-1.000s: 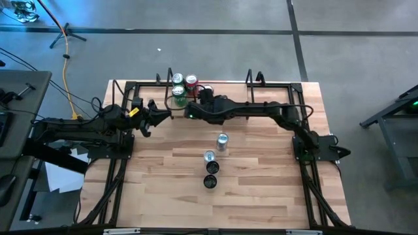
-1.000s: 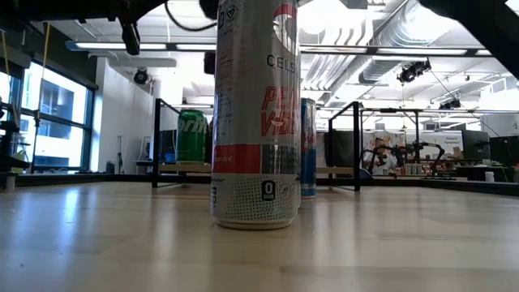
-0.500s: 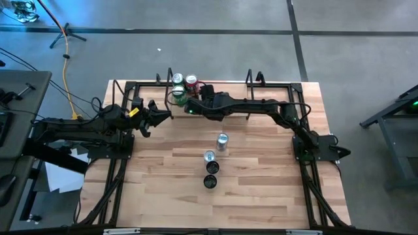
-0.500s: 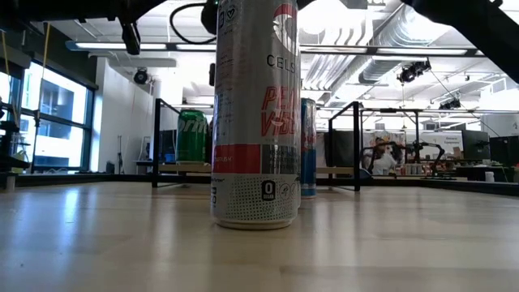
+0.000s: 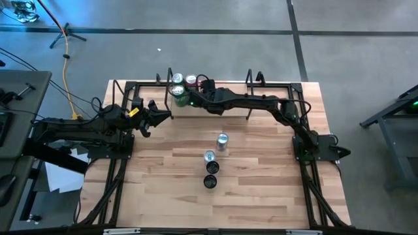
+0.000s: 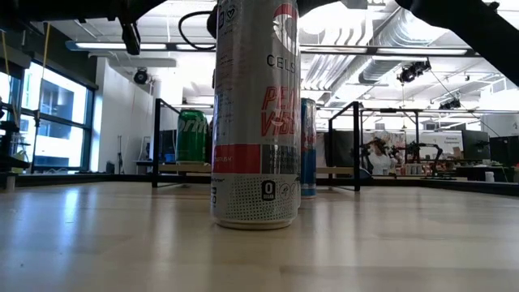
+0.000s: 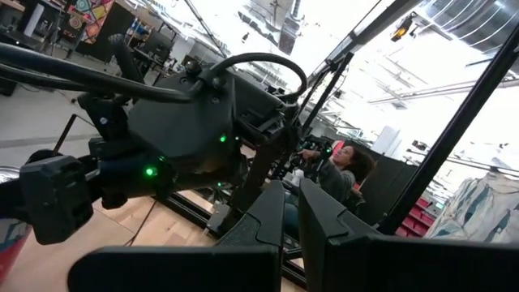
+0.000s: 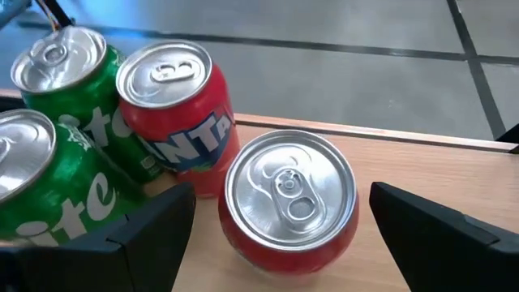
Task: Place canned beverage on shelf
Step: Put the red soda can on the shelf aligned with the red soda can
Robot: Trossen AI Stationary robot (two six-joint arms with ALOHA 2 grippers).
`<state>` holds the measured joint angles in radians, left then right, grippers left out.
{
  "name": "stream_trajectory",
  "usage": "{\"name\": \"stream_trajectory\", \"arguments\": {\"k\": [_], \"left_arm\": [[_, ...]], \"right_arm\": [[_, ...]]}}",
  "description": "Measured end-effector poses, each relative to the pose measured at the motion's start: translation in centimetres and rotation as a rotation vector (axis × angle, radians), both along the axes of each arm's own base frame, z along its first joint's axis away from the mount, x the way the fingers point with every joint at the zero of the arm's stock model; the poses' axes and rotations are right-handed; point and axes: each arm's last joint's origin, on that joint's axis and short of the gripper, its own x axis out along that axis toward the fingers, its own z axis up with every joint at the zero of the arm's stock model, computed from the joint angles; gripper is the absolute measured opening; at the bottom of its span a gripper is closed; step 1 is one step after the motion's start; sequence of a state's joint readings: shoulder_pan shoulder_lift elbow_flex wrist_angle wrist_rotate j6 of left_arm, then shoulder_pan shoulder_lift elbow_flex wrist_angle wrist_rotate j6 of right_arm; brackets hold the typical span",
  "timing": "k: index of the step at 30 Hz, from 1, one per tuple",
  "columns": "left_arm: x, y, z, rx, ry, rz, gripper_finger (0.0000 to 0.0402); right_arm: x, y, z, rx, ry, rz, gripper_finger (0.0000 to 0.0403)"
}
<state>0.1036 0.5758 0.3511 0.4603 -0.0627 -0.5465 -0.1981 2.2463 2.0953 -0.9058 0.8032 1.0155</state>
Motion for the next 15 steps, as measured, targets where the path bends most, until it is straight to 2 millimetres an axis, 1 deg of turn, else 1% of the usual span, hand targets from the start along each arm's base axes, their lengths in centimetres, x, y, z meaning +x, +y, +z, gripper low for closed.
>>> {"name": "stream_trajectory", "arguments": {"k": [6,12,15], "left_arm": [[0.0,0.0,0.0,0.000,0.000,0.000,0.0001],[0.0,0.0,0.0,0.000,0.001,0.000,0.0001],[0.0,0.0,0.0,0.000,0.000,0.000,0.0001]], "right_arm": [[0.1,-0.5,-0.6,0.037,0.009,0.016,0.0355],[0.8,-0.6,-3.2,0.079,0.049,0.026,0.0355],[0.9,-0.6,-3.3,0.081,0.051,0.026,0.0355]]}}
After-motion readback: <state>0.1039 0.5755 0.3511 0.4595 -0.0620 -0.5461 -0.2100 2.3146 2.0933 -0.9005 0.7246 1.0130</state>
